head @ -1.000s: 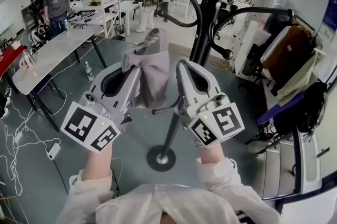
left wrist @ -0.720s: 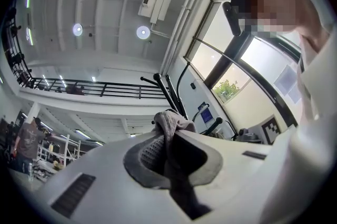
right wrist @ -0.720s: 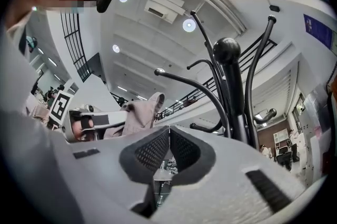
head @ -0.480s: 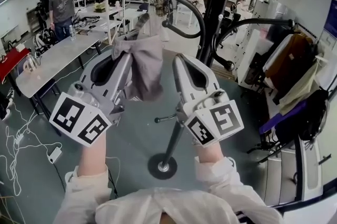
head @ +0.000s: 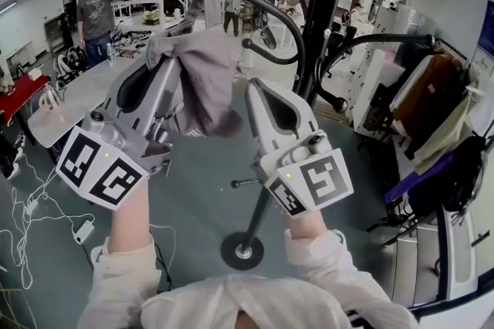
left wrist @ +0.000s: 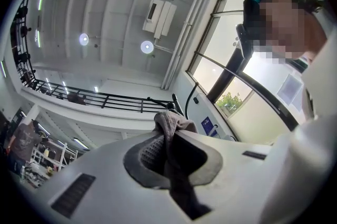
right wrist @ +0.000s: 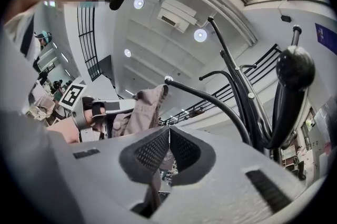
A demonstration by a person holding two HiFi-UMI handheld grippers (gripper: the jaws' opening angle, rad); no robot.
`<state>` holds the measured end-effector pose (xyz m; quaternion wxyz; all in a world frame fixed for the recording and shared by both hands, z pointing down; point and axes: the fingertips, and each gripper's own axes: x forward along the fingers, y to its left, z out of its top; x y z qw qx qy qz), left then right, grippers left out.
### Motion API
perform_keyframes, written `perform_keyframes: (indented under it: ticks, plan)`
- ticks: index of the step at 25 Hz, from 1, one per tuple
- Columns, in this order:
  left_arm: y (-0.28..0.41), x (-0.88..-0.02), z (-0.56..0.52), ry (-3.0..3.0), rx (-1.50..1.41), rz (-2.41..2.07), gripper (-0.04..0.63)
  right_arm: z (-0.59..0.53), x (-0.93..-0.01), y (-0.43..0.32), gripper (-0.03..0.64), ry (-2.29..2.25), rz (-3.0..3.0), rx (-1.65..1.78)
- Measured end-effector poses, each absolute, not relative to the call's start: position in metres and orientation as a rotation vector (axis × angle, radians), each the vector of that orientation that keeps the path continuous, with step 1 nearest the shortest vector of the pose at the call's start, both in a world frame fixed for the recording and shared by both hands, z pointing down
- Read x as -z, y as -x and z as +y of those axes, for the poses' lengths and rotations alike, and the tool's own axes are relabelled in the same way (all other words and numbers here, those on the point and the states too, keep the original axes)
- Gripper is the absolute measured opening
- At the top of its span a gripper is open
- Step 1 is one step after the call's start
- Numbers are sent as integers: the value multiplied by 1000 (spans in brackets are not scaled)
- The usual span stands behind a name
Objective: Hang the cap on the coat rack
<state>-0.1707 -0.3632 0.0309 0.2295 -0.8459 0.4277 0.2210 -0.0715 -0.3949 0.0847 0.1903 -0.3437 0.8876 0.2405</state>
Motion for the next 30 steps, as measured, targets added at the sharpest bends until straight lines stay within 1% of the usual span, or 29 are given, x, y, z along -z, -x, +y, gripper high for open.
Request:
perform_keyframes:
  ticks: [11, 30]
  plan:
    - [180, -7, -355, 2244, -683, 1151, 26, -399, -71, 75, 3, 924, 2466, -684]
    - [144, -1, -371, 2287, -654, 1094, 26, -411, -92, 54, 3, 959, 2483, -624]
